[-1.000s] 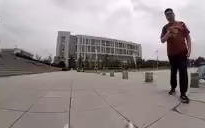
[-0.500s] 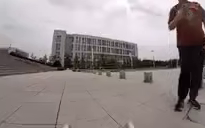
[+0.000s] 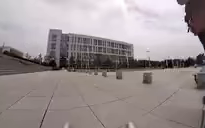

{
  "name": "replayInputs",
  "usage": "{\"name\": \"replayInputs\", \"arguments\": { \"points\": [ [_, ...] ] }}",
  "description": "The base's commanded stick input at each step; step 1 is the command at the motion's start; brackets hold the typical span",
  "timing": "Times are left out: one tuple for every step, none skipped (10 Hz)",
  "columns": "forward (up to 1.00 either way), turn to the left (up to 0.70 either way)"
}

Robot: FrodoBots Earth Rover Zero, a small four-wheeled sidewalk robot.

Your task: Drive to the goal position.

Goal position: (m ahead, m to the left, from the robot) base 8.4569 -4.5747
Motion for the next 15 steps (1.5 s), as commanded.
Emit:
{"name": "replayInputs", "arguments": {
  "points": [
    [0.70, -0.12],
    [0.70, -0.12],
    [0.70, -0.12],
    [0.70, -0.12],
    [0.70, -0.12],
    [0.70, -0.12],
    [0.70, -0.12],
    [0.70, -0.12],
    [0.70, -0.12],
    [0.70, -0.12],
    [0.70, -0.12],
    [0.70, -0.12],
    [0.70, -0.12],
    [0.70, -0.12],
    [0.70, -0.12]
  ]
}}
